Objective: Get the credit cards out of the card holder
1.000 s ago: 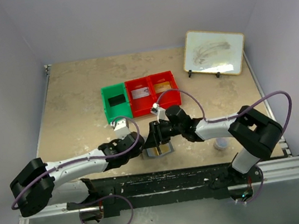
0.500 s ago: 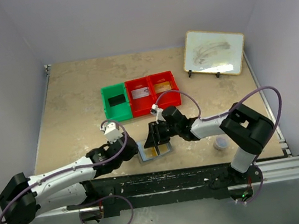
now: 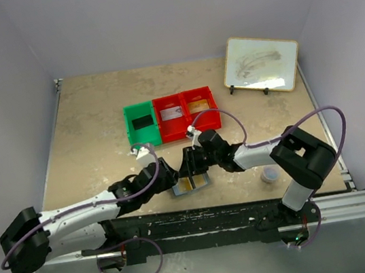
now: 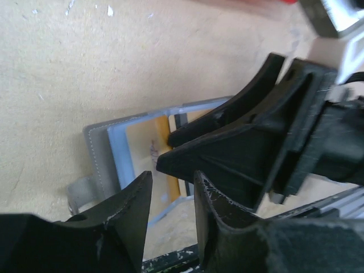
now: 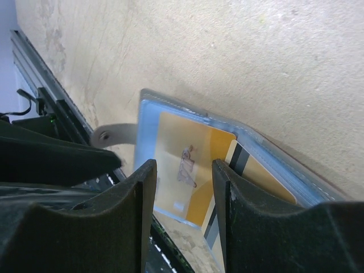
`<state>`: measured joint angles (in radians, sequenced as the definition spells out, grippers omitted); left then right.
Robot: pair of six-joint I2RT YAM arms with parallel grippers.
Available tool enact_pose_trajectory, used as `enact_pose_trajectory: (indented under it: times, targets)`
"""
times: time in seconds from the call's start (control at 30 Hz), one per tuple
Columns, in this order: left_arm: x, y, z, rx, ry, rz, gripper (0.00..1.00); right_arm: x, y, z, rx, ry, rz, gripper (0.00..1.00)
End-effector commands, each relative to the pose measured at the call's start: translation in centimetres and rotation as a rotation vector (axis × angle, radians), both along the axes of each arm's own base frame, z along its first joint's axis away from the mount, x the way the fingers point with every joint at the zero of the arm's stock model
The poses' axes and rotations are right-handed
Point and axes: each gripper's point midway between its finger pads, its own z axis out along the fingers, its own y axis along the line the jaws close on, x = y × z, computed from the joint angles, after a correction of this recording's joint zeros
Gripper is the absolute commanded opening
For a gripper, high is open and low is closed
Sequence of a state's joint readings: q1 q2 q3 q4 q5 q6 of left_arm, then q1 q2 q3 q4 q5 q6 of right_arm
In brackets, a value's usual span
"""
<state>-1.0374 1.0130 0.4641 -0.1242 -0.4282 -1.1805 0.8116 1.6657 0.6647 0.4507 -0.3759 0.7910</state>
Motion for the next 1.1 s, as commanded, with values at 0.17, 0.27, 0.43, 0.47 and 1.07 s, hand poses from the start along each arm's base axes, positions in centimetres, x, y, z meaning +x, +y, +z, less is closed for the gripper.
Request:
enact_pose_trajectory:
  times: [0.17, 0.27, 0.43, 0.47, 1.07]
  targets:
    - [0.6, -1.9, -4.1, 0.119, 0.085, -0.017, 0.17, 1.2, -2.3, 0.0, -0.098, -0.035, -0.141, 0.47]
    - [0.2, -1.3, -5.6, 0.149, 0.112, -0.011, 0.12, 0.7, -2.5, -0.6, -0.115, -0.020, -0.121, 0.46]
    - [-0.3, -0.3, -7.0, 0.185, 0.133, -0.006, 0.08, 0.1, -2.7, -1.7, -0.127, 0.009, -0.112, 0.46]
    - [-0.4, -0.1, -7.1, 0.188, 0.135, -0.004, 0.08, 0.0, -2.8, -1.8, -0.124, 0.013, -0.109, 0.45]
    - [-0.6, 0.5, -6.9, 0.198, 0.130, 0.001, 0.06, -0.8, -2.0, 0.1, -0.004, 0.049, -0.129, 0.38]
